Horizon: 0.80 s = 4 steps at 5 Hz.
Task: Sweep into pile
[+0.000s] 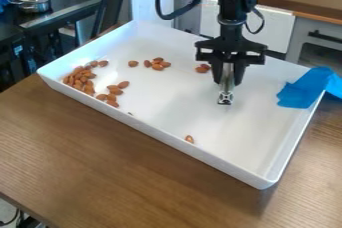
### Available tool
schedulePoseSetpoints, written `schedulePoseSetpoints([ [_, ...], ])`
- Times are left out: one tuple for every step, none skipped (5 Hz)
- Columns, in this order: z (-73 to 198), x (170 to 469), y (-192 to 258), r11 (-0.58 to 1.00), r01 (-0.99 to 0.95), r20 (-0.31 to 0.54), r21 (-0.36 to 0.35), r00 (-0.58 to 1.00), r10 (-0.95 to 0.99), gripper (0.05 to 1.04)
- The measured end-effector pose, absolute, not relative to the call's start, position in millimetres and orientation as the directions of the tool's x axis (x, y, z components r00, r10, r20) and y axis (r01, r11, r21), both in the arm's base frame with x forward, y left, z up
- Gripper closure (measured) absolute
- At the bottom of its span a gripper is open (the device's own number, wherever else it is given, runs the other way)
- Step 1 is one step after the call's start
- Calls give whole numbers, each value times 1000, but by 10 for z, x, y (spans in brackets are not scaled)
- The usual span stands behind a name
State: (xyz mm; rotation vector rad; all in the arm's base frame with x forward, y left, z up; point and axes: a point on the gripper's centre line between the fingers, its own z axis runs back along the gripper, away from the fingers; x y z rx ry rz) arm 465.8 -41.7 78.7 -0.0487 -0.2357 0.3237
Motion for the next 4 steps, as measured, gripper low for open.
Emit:
schedulePoseSetpoints([
  [811,4728,-402,940,-327,227,-92,913,340,705],
  [689,4763,-278,930,-361,216,-68,905,366,705],
  [692,4811,-163,920,-386,219,-65,894,390,705],
  [688,4809,-66,908,-416,216,-61,882,418,705],
])
